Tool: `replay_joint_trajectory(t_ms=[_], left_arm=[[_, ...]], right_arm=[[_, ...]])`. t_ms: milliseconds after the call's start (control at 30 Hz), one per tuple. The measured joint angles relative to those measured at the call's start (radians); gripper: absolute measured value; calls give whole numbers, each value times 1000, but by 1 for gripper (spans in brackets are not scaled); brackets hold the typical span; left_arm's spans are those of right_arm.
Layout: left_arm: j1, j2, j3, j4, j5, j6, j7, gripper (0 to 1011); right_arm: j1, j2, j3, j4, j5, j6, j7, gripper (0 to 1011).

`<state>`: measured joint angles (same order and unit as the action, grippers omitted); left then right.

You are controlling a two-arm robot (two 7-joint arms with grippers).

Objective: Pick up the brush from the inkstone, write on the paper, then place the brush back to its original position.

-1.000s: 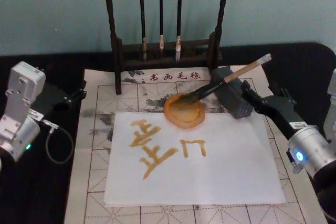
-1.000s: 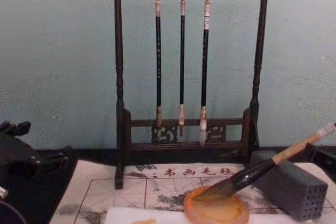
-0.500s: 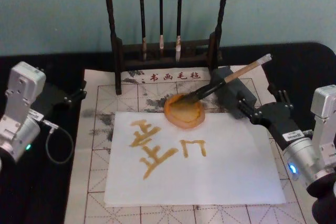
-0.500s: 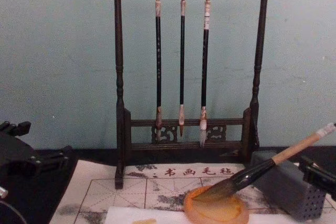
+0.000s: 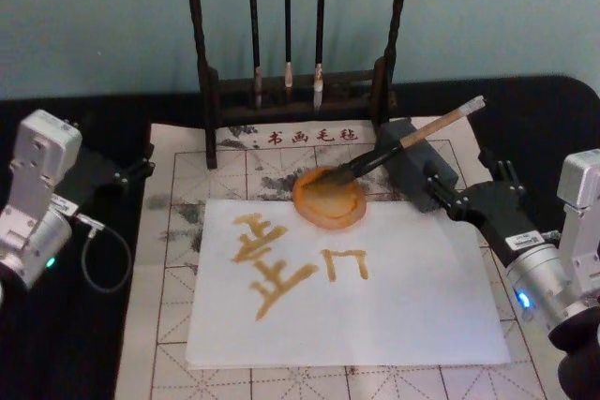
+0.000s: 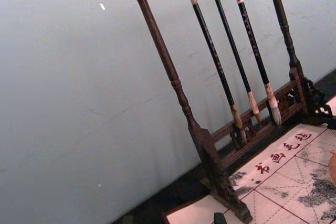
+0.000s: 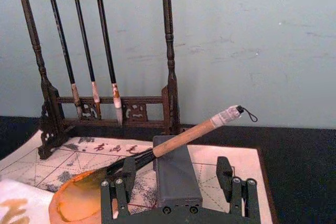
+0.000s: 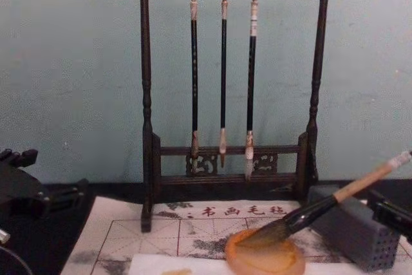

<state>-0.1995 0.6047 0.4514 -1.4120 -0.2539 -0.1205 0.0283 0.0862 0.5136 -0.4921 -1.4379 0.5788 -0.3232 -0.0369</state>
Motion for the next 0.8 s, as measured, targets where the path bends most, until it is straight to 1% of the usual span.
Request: replay_joint_trajectory(t_ms=[800], left_arm=[[0, 0, 0, 0, 0, 0, 0, 1001]], right_arm=[[0, 2, 1, -3, 8, 5, 2, 1000]])
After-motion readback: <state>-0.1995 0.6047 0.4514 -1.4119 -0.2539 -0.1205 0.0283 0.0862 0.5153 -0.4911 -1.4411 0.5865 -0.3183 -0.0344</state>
